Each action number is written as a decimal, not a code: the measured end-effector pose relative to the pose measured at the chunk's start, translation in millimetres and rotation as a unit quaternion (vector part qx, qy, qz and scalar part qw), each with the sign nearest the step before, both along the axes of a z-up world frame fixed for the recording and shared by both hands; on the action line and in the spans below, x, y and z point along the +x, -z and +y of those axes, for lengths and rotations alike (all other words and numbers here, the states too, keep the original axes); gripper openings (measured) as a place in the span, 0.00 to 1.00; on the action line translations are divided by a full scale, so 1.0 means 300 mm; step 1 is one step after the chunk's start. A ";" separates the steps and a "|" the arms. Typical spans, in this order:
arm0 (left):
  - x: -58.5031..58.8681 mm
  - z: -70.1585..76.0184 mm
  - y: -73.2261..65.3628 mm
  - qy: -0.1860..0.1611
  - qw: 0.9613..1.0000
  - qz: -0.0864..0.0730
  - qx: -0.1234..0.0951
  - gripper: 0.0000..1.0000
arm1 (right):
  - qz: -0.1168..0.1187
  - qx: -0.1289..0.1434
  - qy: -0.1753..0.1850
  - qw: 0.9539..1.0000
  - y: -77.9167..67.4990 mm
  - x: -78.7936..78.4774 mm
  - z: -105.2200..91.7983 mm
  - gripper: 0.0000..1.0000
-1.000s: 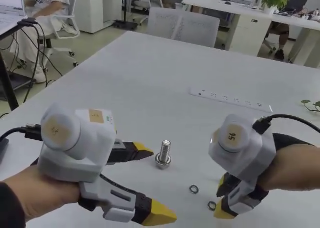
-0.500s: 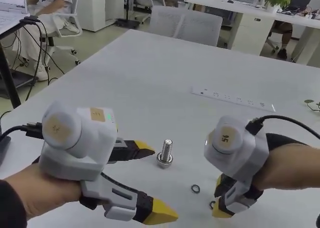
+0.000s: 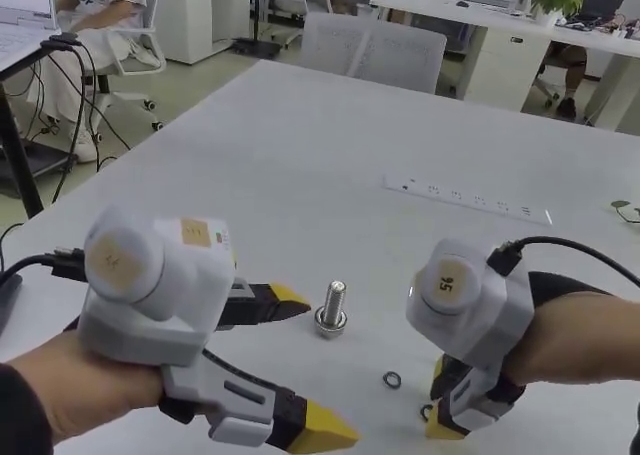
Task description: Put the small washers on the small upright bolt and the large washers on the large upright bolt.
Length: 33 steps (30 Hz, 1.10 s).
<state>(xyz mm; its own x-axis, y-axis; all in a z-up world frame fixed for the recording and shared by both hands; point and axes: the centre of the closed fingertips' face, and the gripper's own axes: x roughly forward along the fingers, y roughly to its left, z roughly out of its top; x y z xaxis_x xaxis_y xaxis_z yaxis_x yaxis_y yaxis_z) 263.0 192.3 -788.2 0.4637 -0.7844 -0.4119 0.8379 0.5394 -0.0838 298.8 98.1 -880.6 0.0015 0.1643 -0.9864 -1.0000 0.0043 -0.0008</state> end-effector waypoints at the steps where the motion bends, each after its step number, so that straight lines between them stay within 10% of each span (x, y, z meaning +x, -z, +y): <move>1: -0.001 0.000 0.001 0.000 1.000 0.000 0.000 0.76 | 0.000 0.000 0.001 1.000 0.000 0.000 0.000 0.23; 33: 0.009 -0.004 0.000 -0.003 1.000 0.000 -0.001 0.76 | -0.005 0.000 -0.015 1.000 -0.002 0.003 -0.005 0.14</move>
<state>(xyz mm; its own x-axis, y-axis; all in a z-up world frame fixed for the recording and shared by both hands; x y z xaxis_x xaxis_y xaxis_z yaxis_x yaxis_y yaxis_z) 265.8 191.2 -788.2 0.4676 -0.7830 -0.4102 0.8350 0.5435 -0.0856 299.6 96.6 -880.1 0.0063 0.1653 -0.9862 -0.9996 -0.0250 -0.0105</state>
